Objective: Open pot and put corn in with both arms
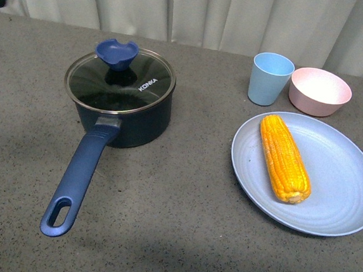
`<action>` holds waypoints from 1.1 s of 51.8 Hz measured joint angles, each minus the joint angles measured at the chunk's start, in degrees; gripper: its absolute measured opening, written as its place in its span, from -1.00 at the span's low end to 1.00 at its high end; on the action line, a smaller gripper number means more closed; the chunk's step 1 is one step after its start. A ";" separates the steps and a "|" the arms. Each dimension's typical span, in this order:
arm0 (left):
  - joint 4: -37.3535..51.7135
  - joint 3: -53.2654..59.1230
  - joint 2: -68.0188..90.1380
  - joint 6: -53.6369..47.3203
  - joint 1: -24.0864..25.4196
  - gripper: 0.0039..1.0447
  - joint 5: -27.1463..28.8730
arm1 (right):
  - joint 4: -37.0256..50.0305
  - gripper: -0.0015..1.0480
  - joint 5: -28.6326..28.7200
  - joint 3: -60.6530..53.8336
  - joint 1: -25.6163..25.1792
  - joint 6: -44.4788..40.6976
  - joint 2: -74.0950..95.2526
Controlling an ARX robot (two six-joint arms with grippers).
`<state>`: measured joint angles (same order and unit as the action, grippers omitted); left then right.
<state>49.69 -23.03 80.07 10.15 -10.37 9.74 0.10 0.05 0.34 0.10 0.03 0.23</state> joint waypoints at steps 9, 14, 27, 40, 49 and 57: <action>1.36 -9.99 14.51 0.55 -1.55 0.88 0.63 | 0.00 0.82 0.00 0.00 0.00 0.00 0.00; 1.60 -15.43 21.00 0.28 -2.78 0.88 0.61 | 0.00 0.82 0.00 0.00 0.00 0.00 0.00; 1.90 -24.83 31.47 -1.53 -4.26 0.88 0.57 | 0.00 0.82 0.00 0.00 0.00 0.00 0.02; 2.49 -27.30 37.29 -3.61 -5.09 0.88 -2.16 | 0.00 0.82 0.02 0.00 0.00 0.00 0.00; 3.39 -28.63 40.13 -5.18 -5.73 0.88 -2.62 | 0.00 0.82 0.02 0.00 0.00 0.00 0.00; 3.21 -29.33 41.44 -5.42 -5.92 0.88 -2.84 | 0.00 0.82 0.02 0.00 0.00 0.00 0.02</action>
<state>52.90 -52.36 121.51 4.73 -16.29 6.90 0.10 0.08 0.34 0.10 0.03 0.25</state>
